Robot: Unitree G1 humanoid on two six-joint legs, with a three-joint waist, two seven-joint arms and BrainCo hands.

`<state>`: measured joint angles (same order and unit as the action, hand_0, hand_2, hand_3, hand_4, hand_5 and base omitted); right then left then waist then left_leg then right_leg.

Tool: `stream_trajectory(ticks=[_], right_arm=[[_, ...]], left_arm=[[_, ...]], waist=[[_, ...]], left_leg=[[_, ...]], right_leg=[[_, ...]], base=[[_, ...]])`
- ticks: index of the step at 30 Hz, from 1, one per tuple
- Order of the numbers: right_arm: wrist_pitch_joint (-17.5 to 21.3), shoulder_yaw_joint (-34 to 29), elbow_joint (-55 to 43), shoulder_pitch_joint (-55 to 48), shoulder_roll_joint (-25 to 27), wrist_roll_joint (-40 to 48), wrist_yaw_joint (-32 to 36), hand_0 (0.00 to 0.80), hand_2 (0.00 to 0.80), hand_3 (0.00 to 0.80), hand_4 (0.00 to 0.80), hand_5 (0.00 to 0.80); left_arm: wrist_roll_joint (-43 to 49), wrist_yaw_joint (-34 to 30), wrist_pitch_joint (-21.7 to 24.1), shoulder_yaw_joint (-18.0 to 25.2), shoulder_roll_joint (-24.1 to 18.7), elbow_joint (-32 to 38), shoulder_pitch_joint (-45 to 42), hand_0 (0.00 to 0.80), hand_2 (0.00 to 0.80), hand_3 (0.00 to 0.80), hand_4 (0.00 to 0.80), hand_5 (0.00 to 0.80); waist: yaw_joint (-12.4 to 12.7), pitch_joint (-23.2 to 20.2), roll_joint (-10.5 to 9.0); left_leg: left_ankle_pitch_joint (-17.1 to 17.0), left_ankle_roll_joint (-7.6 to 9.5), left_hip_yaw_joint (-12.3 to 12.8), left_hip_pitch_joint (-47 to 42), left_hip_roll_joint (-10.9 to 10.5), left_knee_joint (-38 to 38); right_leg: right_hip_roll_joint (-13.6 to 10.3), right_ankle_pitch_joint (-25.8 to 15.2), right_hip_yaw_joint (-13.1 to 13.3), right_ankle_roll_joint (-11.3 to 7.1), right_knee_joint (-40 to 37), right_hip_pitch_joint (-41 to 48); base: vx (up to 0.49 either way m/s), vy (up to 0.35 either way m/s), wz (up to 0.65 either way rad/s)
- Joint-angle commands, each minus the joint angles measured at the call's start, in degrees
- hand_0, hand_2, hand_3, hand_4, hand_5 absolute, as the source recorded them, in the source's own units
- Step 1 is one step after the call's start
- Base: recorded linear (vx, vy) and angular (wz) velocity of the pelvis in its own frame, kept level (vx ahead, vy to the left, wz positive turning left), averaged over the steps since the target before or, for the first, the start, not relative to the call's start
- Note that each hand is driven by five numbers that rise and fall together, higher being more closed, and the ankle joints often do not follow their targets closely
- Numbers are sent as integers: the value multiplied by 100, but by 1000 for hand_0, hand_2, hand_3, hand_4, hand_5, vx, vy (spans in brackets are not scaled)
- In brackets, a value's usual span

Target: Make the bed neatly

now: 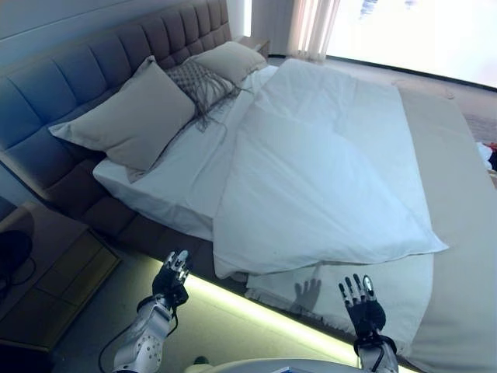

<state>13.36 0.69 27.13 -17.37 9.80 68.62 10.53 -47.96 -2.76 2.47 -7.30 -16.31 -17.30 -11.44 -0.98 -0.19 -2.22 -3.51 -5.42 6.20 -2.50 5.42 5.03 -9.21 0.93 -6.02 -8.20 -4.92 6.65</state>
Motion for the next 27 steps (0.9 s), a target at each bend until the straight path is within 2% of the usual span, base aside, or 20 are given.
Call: stream_trajectory(ticks=[1,4,8,12,14,16,17,18,21,24,27], right_arm=[[45,-65,-616,87,38,-158,-25,0,0,0,0,0],[32,-92,-604,56,39,-189,-65,0,0,0,0,0],[20,-113,-550,27,67,-243,-150,0,0,0,0,0],[-200,-75,-626,-38,210,-709,-222,0,0,0,0,0],[-352,-2,-633,17,335,-596,-173,0,0,0,0,0],[-380,108,-594,178,456,-451,-157,0,0,0,0,0],[-319,242,-586,327,504,-417,-226,0,0,0,0,0],[-195,369,-543,443,507,-383,-273,0,0,0,0,0],[62,507,-370,727,417,-86,-488,0,0,0,0,0],[91,444,-479,528,302,-181,-439,0,0,0,0,0],[16,320,-567,239,190,-323,-405,0,0,0,0,0]], left_arm=[[312,-101,151,286,-102,134,116,0,0,0,0,0],[129,-291,282,289,-110,130,42,0,0,0,0,0],[302,-343,161,256,-146,113,-20,0,0,0,0,0],[405,-283,77,178,-170,86,-131,0,0,0,0,0],[480,-334,84,160,-184,2,-156,0,0,0,0,0],[536,-444,133,169,-174,-115,-140,0,0,0,0,0],[510,-491,153,178,-172,-151,-115,0,0,0,0,0],[444,-558,162,196,-187,-172,-60,0,0,0,0,0],[319,-476,108,134,-207,-402,340,0,0,0,0,0],[377,-482,-41,143,-191,-232,382,0,0,0,0,0],[406,-590,-44,179,-207,-180,189,0,0,0,0,0]], waist=[[-138,-62,39],[-145,-75,37],[-138,-91,21],[-132,-82,-16],[-34,4,-66],[105,130,-50],[213,212,-2],[286,274,51],[286,258,133],[195,170,181],[110,120,207]], left_leg=[[354,188,191,-123,66,-262],[367,196,216,-166,68,-262],[364,180,239,-183,103,-253],[438,109,224,-70,184,-596],[477,51,-60,243,178,-1207],[305,13,-524,560,114,-1770],[242,46,-851,636,-16,-1725],[208,82,-998,625,-106,-1498],[332,134,-900,456,-219,-932],[367,173,-823,307,-276,-673],[489,239,-683,254,-343,-720]], right_leg=[[277,-349,262,145,176,-364],[292,-366,275,158,140,-333],[338,-393,292,178,89,-329],[382,-411,347,212,104,-363],[411,-405,398,270,214,-433],[453,-414,448,329,248,-469],[481,-441,521,338,239,-493],[488,-473,564,345,190,-491],[279,-597,439,231,64,-552],[50,-599,379,85,157,-653],[-160,-545,406,-44,350,-746]], base=[[5,-3,-4],[8,-7,-10],[4,-34,-3],[-4,-59,-1],[-46,-57,-9],[-63,8,-10],[-57,99,-10],[-47,138,-31],[-6,217,-43],[96,205,3],[112,174,5]])
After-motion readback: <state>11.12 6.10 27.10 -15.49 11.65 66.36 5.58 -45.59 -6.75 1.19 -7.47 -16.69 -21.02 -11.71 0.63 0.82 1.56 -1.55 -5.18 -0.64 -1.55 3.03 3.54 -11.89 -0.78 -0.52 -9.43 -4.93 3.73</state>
